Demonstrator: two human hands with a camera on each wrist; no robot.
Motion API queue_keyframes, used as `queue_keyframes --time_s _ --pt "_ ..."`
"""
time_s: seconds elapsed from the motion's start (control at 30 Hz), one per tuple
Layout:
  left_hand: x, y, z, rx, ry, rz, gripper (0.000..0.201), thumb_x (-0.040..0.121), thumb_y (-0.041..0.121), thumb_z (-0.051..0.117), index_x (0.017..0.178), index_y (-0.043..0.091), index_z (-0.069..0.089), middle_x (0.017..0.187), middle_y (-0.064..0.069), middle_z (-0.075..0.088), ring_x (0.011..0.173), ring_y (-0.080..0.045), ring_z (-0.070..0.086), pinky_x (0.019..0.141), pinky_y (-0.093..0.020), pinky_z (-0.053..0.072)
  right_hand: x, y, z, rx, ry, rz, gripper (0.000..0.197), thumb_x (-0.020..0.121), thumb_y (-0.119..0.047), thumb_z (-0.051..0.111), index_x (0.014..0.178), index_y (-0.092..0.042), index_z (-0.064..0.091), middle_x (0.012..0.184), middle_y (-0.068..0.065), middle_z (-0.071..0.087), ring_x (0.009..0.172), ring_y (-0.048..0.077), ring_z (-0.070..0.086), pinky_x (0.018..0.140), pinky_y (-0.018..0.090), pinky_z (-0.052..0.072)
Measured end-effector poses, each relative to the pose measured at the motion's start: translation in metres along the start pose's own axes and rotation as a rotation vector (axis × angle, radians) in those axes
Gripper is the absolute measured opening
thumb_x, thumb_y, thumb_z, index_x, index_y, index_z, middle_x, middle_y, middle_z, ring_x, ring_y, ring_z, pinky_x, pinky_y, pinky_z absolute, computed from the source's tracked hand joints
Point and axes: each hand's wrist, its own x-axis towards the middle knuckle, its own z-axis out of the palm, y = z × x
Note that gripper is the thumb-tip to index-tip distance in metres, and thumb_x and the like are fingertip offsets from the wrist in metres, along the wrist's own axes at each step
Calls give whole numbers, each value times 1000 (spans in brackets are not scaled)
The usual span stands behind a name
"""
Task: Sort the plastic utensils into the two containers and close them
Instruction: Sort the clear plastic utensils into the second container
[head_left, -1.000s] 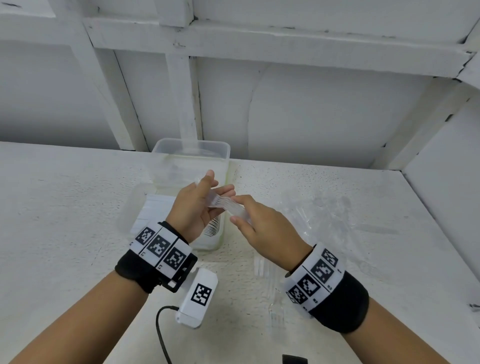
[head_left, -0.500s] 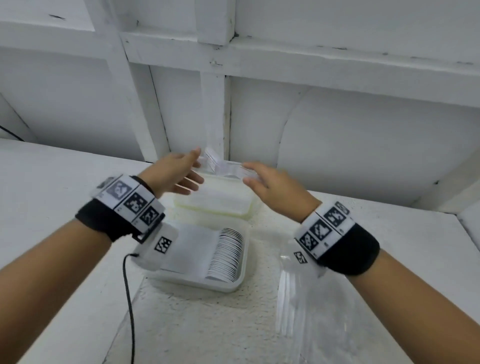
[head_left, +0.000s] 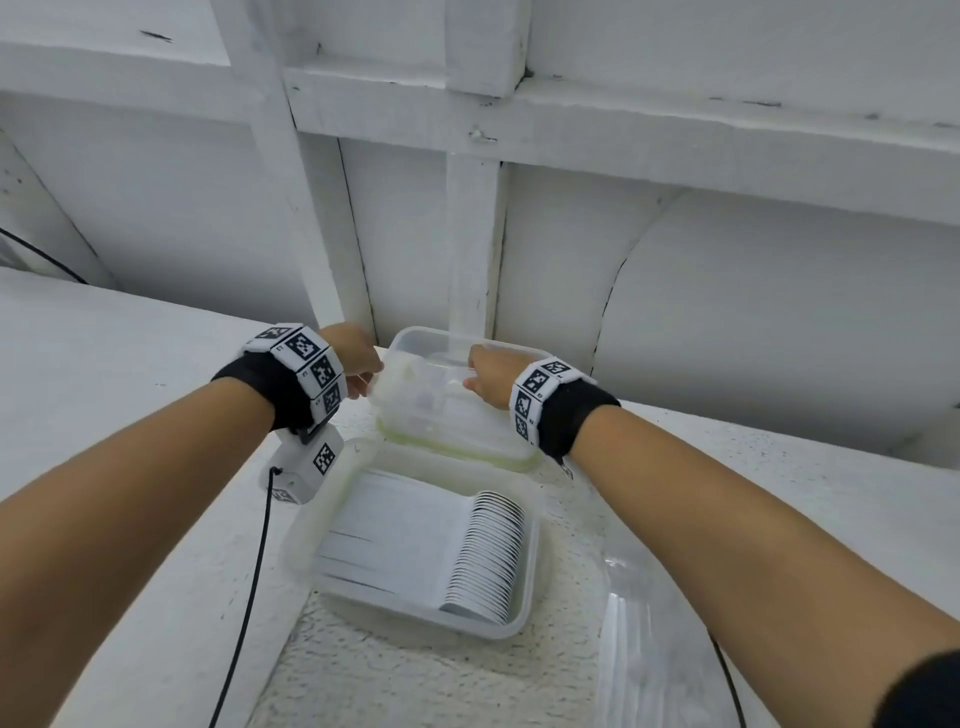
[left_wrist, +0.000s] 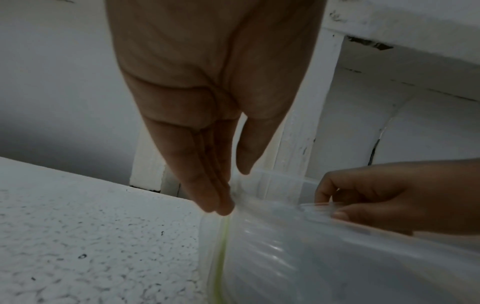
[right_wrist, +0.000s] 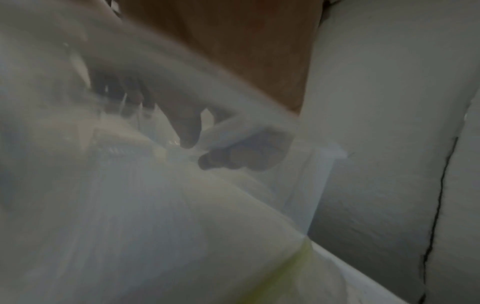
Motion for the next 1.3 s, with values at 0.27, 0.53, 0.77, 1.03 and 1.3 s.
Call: queue_keyframes --time_s 0.27,0.53,0.77,1.03,1.3 --pt "8 -6 3 0 -5 13 20 92 6 53 106 -5 60 101 -23 68 66 -21 63 67 -29 55 7 1 14 -11 -26 24 46 98 -39 38 127 -4 48 129 15 50 114 32 51 97 40 42" --pt "13 -10 4 -56 0 11 17 90 3 54 102 -7 62 93 -23 68 63 -22 63 65 -31 55 0 -5 10 160 -59 -55 36 99 -13 33 128 -4 52 135 11 51 125 26 46 102 30 34" --pt "4 -8 5 -48 22 24 17 95 8 47 102 -4 57 85 -15 62 61 -21 57 61 -30 50 -14 -3 5 119 -63 -49 40 101 -18 32 134 -2 46 143 10 44 131 26 40 105 30 30" --pt "-35 -7 -6 80 223 258 28 95 19 44 104 -1 62 103 -18 65 84 -27 56 77 -34 49 -65 4 -20 155 108 -136 36 101 -20 33 127 -9 54 132 6 54 124 24 46 103 32 34" --pt "-143 18 31 -174 120 593 16 96 18 46 90 11 59 77 0 64 62 -8 59 57 -20 51 -189 17 -27 164 138 -190 35 100 -25 38 130 -15 54 130 -2 56 115 12 51 83 13 29"
